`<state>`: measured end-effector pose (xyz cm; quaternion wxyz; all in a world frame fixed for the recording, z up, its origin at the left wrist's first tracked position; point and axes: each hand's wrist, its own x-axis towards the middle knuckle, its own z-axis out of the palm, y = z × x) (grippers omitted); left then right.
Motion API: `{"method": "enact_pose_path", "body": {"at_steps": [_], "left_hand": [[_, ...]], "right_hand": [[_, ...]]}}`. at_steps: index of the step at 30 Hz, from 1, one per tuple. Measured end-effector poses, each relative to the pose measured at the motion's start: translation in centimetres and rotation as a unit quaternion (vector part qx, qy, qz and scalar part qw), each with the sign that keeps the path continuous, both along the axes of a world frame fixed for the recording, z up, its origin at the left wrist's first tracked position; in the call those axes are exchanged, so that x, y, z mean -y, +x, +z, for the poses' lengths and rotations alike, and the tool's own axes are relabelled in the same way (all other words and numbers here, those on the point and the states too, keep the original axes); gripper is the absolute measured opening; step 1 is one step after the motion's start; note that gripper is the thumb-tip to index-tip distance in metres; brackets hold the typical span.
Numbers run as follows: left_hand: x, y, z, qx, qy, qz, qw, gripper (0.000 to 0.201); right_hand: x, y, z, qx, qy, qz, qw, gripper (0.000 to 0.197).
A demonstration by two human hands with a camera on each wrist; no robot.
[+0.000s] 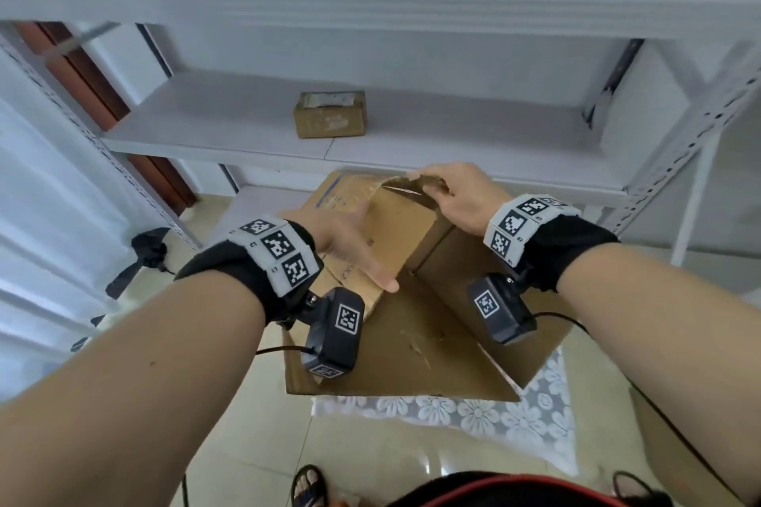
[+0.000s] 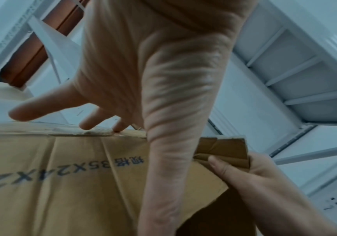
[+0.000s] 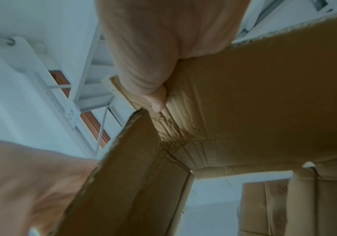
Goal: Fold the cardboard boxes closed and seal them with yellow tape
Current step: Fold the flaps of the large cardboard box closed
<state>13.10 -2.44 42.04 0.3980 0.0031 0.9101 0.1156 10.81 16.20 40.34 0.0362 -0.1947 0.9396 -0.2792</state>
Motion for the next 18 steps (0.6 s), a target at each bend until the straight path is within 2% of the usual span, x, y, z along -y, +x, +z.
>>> {"method": "enact_pose_path", "body": {"at_steps": [7,15,18], "left_hand": [[-0.2,0.2,3.2,-0.019,0.025,0.024,0.999,0.144],[-0.4,0.1,6.4,-0.039,0.054,0.061,0.996,0.150],[-0.4,-0.2,7.5,-0.078,0.092,0.087,0.989,0.142]], "right_hand": [[0.4,-1.8,5.5,0.000,-0.016,-0.005,1.000,0.018],[2.6,-3.3,9.9,0.008,-0.009,0.020,1.000,0.022],[3.8,-3.9,11.4,0.001,0.013,0.016,1.000,0.023]]}}
